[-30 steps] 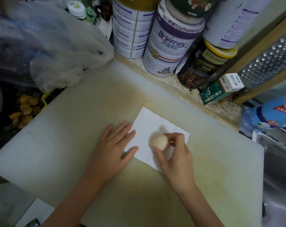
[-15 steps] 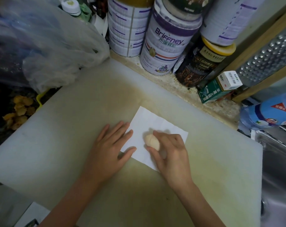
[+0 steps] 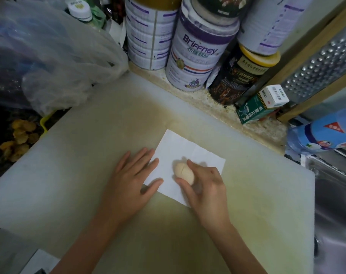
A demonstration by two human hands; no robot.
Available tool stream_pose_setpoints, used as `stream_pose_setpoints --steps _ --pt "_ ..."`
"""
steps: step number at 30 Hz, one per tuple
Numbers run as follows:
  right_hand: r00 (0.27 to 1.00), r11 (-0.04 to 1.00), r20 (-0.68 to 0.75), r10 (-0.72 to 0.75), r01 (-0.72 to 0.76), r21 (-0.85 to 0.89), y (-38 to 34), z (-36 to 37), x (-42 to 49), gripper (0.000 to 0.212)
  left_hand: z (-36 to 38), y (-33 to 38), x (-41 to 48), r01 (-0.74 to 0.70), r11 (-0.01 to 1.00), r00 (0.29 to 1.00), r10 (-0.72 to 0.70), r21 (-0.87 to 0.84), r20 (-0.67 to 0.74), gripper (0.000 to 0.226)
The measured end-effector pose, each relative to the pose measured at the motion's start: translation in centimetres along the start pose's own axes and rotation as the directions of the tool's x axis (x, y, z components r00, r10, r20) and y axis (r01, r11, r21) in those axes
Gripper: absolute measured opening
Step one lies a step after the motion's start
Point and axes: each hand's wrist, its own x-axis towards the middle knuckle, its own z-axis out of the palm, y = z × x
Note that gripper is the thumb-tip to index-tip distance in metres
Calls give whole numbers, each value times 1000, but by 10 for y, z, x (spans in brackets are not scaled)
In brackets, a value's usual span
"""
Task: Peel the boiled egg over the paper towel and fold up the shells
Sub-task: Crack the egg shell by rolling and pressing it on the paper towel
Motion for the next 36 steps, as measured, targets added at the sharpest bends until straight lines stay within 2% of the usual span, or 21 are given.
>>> stream_pose_setpoints --steps 6,9,13,15,18,19,22,24,27,31,33,35,36 --pt "995 994 101 -23 34 -108 0 -3 1 41 1 -1 0 10 1000 1000 -10 -13 3 49" --pt "972 973 217 -88 130 -190 -3 -9 2 47 2 -2 0 4 1000 1000 -4 -10 1 49" --pt "929 916 341 -146 257 -307 -10 -14 15 35 3 -3 1 -4 1000 1000 4 -2 -11 48" --pt "943 947 302 -142 219 -237 -12 -17 21 33 4 -3 0 -10 1000 1000 10 -1 -20 47" --pt "988 988 75 -138 142 -55 -15 -18 24 36 4 -3 0 -6 1000 1000 6 1 -12 48" --pt "989 989 55 -139 142 -40 -15 -16 24 36 4 -3 0 -4 1000 1000 4 1 -10 48" --pt "973 982 200 -113 140 -126 -14 -4 23 39 4 -3 0 -7 1000 1000 7 5 -13 48" --pt "973 979 194 -127 155 -134 -13 -1 25 38 3 -2 0 -3 1000 1000 3 4 -16 48" --pt "981 979 110 -159 171 -113 -13 1 27 37 5 -4 1 -10 1000 1000 10 10 -22 47" --pt "974 982 192 -122 147 -121 -14 1 29 35 6 -4 0 -13 1000 999 14 8 -41 46" --pt "991 996 106 -83 85 -10 -13 -6 33 34 6 -4 0 -13 1000 999 13 4 -43 46" --pt "999 963 20 49 -52 264 -15 -14 35 35 6 -4 0 -8 1000 999 8 -5 -39 46" --pt "992 906 39 123 -128 405 -16 -17 34 37 5 -4 0 -3 1000 999 3 -9 -40 46"
